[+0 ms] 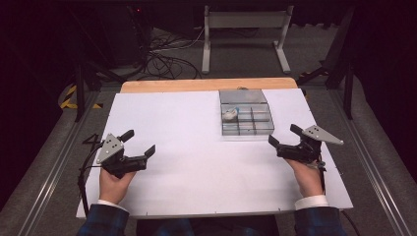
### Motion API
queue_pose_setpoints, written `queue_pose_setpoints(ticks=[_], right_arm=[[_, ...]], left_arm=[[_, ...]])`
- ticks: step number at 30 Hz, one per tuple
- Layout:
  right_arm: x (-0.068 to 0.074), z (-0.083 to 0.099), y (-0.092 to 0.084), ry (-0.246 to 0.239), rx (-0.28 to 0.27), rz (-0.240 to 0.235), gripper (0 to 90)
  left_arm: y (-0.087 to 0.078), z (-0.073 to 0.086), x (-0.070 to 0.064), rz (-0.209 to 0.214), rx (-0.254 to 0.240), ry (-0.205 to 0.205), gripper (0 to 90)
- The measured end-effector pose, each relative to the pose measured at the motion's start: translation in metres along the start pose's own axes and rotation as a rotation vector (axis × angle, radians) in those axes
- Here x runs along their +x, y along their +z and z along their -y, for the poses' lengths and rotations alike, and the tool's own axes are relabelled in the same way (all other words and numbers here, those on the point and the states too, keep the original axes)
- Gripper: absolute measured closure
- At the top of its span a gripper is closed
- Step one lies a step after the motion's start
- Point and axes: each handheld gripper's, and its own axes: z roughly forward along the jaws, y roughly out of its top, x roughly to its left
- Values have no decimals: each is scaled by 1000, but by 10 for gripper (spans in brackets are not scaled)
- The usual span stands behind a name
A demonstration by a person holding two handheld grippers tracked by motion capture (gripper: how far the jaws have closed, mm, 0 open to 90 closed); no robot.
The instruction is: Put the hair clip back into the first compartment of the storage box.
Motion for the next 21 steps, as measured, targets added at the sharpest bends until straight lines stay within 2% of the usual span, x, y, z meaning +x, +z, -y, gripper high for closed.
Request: queue_pose_setpoints(ticks=[9,21], right_arm=[[-8,3,-10,7,-3,-15,17],[-16,8,-23,-5,10,-6,17]], left_arm=[[-1,0,0,-1,2,0,73],[-4,1,0,-6,-2,-5,72]])
